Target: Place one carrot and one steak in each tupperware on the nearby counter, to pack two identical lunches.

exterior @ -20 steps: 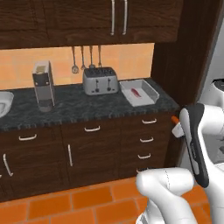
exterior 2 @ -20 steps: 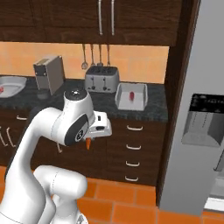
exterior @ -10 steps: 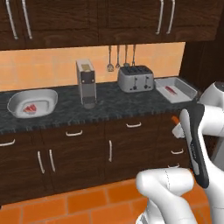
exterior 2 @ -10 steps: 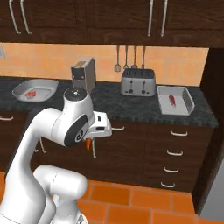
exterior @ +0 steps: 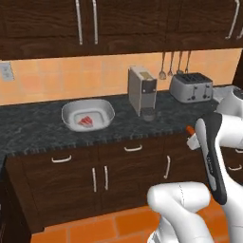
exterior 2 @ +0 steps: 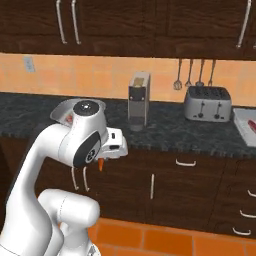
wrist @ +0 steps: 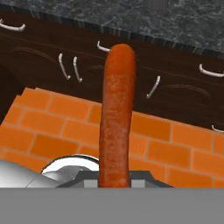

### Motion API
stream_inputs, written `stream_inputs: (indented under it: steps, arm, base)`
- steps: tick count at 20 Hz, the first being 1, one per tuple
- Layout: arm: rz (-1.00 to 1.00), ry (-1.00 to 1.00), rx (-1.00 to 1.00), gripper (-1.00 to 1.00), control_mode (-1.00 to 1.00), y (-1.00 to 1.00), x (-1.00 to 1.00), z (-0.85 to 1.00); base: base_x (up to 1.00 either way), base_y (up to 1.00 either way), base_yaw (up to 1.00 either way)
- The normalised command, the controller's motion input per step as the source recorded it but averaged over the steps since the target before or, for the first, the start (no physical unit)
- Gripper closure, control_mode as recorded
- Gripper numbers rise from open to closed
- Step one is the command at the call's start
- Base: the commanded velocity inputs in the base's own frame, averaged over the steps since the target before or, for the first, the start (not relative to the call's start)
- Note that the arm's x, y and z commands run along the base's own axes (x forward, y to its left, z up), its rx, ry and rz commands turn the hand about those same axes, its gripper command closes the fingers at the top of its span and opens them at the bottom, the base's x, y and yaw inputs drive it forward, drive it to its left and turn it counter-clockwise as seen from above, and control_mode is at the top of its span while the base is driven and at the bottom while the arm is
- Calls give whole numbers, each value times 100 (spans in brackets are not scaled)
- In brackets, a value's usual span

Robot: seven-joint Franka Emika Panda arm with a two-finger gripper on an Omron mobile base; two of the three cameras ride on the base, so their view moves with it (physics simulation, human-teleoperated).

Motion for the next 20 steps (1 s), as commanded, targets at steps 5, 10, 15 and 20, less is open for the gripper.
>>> stream_inputs:
  steps: [5,10,15,20]
  arm:
    - [0,0,0,100,100,0,0,0]
    - [0,0,0,100,100,0,0,0]
    - [0,0,0,100,100,0,0,0]
    - [4,0,0,100,-100,6,11,-32]
  base:
    - [87,100,1]
    - [99,83,9]
    - [85,18,20]
    - [42,2,15]
